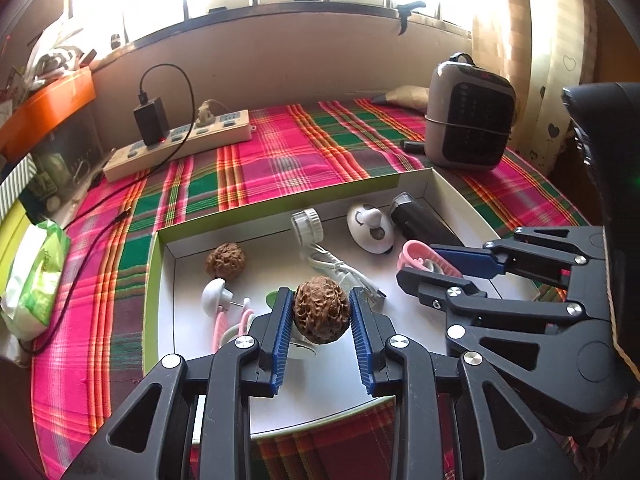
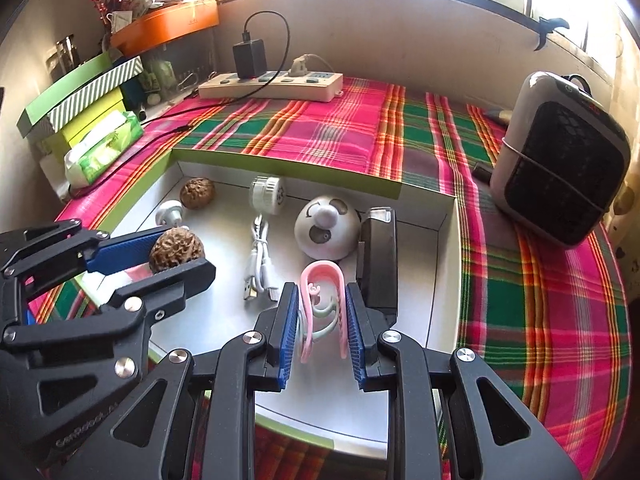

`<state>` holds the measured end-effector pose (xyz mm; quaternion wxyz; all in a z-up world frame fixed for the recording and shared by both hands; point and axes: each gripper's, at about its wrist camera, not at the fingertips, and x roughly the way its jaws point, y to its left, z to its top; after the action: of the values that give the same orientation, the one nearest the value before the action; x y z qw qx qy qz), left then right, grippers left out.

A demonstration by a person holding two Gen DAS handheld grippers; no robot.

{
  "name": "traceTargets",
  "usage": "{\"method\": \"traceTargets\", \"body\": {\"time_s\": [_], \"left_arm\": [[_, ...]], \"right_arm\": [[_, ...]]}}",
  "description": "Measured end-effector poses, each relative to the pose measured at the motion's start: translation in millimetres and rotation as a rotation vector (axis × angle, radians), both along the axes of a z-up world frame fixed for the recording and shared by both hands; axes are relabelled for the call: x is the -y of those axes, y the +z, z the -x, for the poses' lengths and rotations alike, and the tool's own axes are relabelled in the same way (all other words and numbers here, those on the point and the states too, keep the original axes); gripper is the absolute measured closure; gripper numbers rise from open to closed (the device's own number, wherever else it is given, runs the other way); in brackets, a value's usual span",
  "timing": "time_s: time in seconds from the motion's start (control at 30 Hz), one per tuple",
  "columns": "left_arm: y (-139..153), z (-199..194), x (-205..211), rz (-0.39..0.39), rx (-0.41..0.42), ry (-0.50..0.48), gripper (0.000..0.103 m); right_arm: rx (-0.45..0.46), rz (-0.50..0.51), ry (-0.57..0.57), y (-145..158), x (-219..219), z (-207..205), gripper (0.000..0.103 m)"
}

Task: Organize objects
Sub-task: 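Lower the walnut and pink ear hook into the box with both grippers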

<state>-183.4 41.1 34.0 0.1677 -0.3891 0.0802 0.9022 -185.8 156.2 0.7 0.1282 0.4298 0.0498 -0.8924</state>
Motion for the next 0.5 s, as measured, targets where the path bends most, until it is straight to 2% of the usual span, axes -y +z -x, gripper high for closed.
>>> {"method": "traceTargets", "body": {"time_s": [0.37, 0.5], "left_arm": [[1, -7, -10, 0.020, -0.013, -0.036, 0.076], [-4, -6, -13, 0.018, 0.013, -0.046, 0.076]], "right_arm": [[0.003, -0.015, -0.027, -2, -7, 0, 0.078], [0.006, -0.012, -0.032, -2, -9, 0, 0.078]]}}
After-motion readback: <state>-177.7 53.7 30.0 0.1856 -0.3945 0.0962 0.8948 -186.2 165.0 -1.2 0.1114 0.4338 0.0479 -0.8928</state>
